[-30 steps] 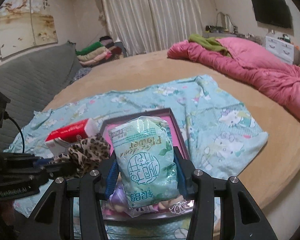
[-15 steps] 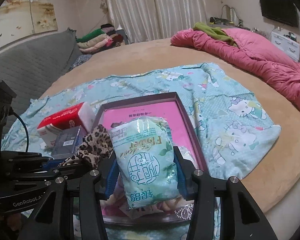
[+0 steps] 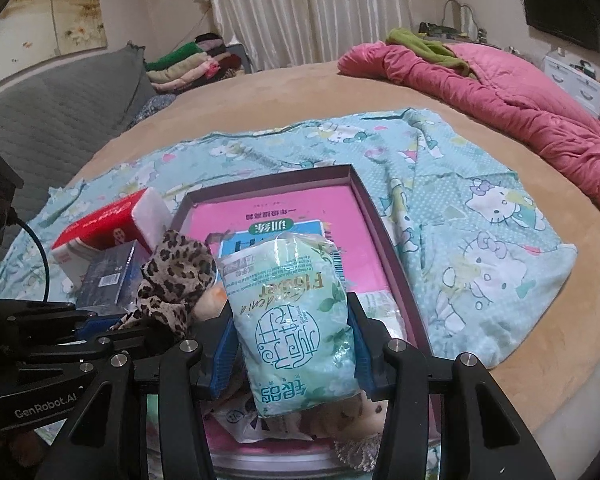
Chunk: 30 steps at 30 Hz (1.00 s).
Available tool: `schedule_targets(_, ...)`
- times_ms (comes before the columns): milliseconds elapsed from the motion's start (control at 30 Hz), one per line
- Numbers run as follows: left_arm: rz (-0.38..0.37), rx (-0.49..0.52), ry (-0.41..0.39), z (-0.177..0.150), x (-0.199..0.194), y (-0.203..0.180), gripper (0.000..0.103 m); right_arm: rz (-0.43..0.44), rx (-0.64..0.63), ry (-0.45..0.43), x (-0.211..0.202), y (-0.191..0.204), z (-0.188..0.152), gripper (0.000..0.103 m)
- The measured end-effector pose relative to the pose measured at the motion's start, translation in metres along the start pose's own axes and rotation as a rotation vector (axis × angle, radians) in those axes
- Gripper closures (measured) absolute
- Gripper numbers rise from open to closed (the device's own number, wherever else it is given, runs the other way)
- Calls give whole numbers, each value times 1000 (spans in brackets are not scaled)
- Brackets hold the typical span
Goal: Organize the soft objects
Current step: 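Lower scrunchie into tray and open left gripper while right gripper releases pack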
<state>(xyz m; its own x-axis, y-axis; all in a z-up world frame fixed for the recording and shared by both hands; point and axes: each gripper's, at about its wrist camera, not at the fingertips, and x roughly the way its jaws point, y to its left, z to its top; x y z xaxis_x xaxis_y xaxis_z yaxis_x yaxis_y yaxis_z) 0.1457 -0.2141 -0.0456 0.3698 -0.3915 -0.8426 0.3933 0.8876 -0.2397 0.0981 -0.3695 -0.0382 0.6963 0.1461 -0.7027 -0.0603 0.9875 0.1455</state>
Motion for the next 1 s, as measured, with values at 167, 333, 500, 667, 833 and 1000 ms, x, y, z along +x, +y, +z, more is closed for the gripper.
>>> schedule_targets(167,-1,-4,6,-1,5,5,87,0,-22,4,10,6,5,52)
schedule_targets(333,-8,-9,10,-3,8,8,87,6,-57,8,18,14,8,50)
schedule_targets(500,-34,-14,-1,-4,7,10,86,11,-50,-9,15,12,7,42)
schedule_targets(667,-59,-13,-15,-5,1,10,78,7,-57,-42,6,12,6,32)
schedule_targets(833,-70,-17,-25,-5,-6,11,60,1,-42,-72,-6,8,6,27)
schedule_targets(1000,-59,-1,-36,-6,-13,8,53,-6,-13,-112,-21,1,8,26)
